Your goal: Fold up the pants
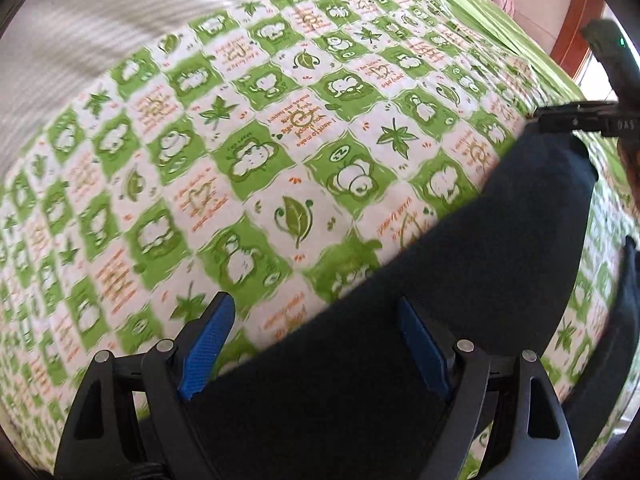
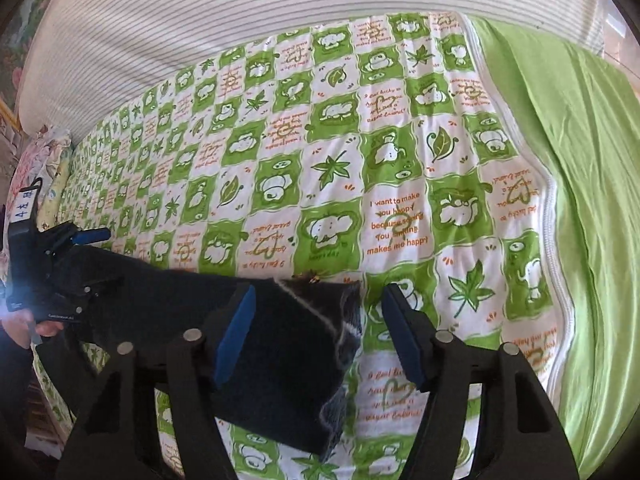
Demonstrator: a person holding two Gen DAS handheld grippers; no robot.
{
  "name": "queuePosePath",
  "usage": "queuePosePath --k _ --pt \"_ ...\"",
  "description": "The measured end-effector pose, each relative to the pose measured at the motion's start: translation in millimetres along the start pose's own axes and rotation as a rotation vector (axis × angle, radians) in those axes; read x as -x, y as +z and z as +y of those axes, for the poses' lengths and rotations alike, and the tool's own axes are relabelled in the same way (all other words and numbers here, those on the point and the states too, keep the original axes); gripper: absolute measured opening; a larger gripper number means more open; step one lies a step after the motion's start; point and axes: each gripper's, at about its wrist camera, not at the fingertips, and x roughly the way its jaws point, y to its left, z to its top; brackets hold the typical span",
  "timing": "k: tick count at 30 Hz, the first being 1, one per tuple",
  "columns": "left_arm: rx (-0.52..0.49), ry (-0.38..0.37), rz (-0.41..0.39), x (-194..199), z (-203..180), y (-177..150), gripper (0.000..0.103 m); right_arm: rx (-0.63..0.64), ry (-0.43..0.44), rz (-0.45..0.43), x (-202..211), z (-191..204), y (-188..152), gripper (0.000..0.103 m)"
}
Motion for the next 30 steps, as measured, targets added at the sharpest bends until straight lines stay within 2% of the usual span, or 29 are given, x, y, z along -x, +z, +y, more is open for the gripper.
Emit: queuePosePath --k 1,3,4,5,6,7,8,15,22,30 --pt "0.001 -0.013 0.011 -3.4 1.8 2.0 0.082 -0.008 0.012 0.005 -2.3 -2.6 0.9 0.055" --pt "-0.001 -0.044 0.020 -8.2 4.0 4.9 0.072 -0.022 0.045 0.014 -6.8 -6.8 0.7 0.046" --pt "-0.001 -0.079 0.027 -9.2 3.7 5.3 0.060 -0.025 0.053 0.018 -7.8 -8.1 0.0 0.045" --pt "0.001 -0.107 0.032 -9.6 3.6 6.2 0.045 -0.022 0.054 0.020 -8.3 -8.0 -0.5 0.040" --pt "0.001 -0.134 0.036 -9.2 1.4 7.3 0.035 -0.014 0.062 0.021 -8.1 -7.0 -1.1 0.027" --pt "-0.002 -0.154 0.037 -8.3 -2.2 7.4 0.013 -0.008 0.074 0.022 -8.0 -5.4 -0.6 0.019" --pt "-0.008 -0.163 0.035 -6.1 -8.9 6.6 0.009 -0.001 0.085 0.016 -5.4 -4.4 -1.5 0.010" --pt "-0.010 -0.163 -0.037 35.8 -38.1 -21.2 0.004 0.055 0.128 -0.077 32.0 18.3 -13.6 0.008" --pt "0.011 -0.152 -0.100 90.0 -77.9 -68.7 0.004 0.104 0.196 -0.128 77.6 30.4 -61.8 0.008" --pt "0.067 -0.216 -0.134 122.1 -113.4 -112.9 0.004 0.126 0.198 -0.136 107.2 24.4 -123.4 0.008"
